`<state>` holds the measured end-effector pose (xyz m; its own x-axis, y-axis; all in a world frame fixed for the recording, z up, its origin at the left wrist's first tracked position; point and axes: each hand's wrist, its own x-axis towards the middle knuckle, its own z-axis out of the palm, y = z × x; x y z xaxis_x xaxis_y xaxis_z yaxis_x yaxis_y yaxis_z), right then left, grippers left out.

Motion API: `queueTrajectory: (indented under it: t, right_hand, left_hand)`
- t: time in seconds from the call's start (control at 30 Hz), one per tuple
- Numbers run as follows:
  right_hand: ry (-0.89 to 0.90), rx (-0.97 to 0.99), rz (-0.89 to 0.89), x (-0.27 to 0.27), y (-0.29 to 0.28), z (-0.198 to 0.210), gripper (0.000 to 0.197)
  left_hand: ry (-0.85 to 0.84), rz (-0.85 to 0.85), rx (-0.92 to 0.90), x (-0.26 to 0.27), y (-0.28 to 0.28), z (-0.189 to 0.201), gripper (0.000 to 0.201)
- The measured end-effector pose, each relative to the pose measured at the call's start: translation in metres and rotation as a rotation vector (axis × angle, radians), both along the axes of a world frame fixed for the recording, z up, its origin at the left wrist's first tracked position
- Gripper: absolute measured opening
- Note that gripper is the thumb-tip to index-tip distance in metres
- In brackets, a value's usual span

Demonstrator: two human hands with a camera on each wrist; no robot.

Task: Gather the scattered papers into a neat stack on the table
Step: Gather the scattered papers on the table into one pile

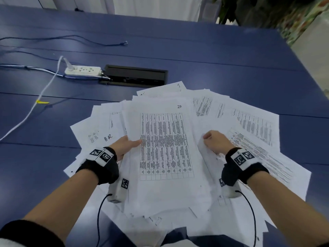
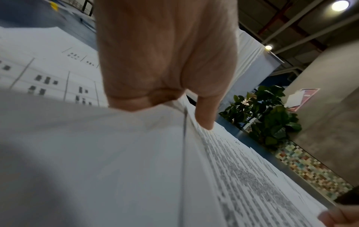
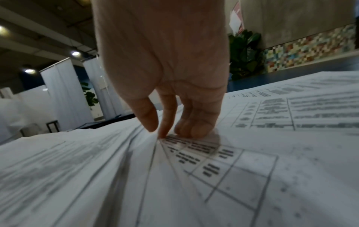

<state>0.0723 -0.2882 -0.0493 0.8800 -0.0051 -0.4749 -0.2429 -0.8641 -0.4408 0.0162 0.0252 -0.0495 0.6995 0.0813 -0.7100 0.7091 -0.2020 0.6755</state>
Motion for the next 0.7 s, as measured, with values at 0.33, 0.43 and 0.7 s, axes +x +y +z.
queueTrajectory:
  t: [0.33,0.43,0.7]
  right_hand:
    - [0.042,0.218,-0.085,-0.047,0.067,0.006,0.040]
    - [-0.059,0.165,-0.143,-0.052,0.061,0.005,0.039]
    - [-0.150,0.124,-0.171,-0.050,0.068,-0.005,0.017]
  left_hand:
    - [-0.026,-0.150,0.090,-0.003,0.017,-0.018,0.092]
    - [-0.093,-0.013,0.125,-0.007,0.020,-0.002,0.047]
    - [-0.171,-0.072,0.074,-0.018,-0.011,0.009,0.071]
